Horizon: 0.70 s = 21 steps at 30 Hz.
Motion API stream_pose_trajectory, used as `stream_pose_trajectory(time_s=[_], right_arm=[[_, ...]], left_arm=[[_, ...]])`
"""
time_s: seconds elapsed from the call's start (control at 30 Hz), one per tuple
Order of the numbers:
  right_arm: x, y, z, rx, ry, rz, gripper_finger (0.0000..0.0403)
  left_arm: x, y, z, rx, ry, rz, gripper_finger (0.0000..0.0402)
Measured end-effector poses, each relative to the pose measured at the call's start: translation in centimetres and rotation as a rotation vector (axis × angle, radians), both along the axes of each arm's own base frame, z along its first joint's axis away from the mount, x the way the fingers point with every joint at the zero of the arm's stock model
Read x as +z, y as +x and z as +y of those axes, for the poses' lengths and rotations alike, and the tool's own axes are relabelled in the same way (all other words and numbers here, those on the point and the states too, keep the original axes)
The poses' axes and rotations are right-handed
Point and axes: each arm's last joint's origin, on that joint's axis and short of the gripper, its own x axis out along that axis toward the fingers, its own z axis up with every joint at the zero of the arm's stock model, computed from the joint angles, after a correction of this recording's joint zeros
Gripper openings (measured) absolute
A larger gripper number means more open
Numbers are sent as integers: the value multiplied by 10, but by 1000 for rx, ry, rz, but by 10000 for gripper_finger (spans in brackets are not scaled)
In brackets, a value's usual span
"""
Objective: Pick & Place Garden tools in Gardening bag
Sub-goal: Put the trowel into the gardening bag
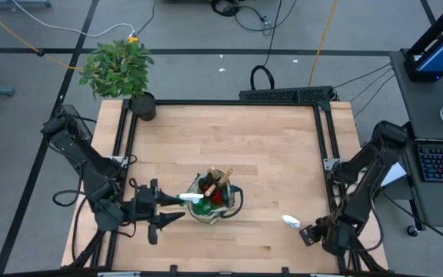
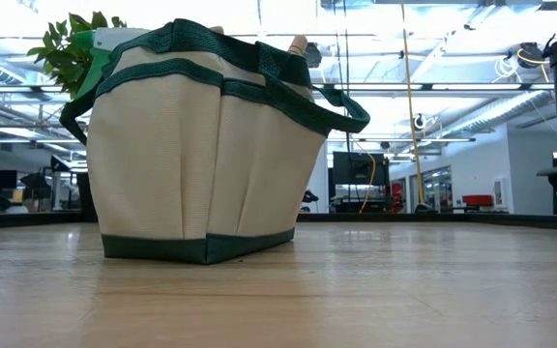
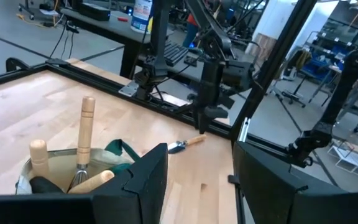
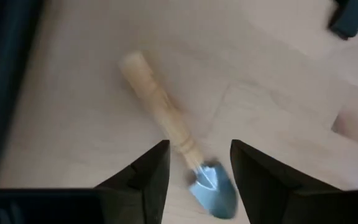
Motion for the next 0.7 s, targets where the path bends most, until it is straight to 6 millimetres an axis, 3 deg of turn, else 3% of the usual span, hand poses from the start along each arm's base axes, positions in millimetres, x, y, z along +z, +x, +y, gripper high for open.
stream_pose_trajectory(time_s=[0.33, 0.7], right_arm=[[-23, 5, 9, 174, -148, -47, 164], [-41, 9, 18, 204, -170, -33, 162]], left_arm=[[0, 0, 0, 3, -25, -2, 191], [0, 0, 0, 3, -27, -2, 191]])
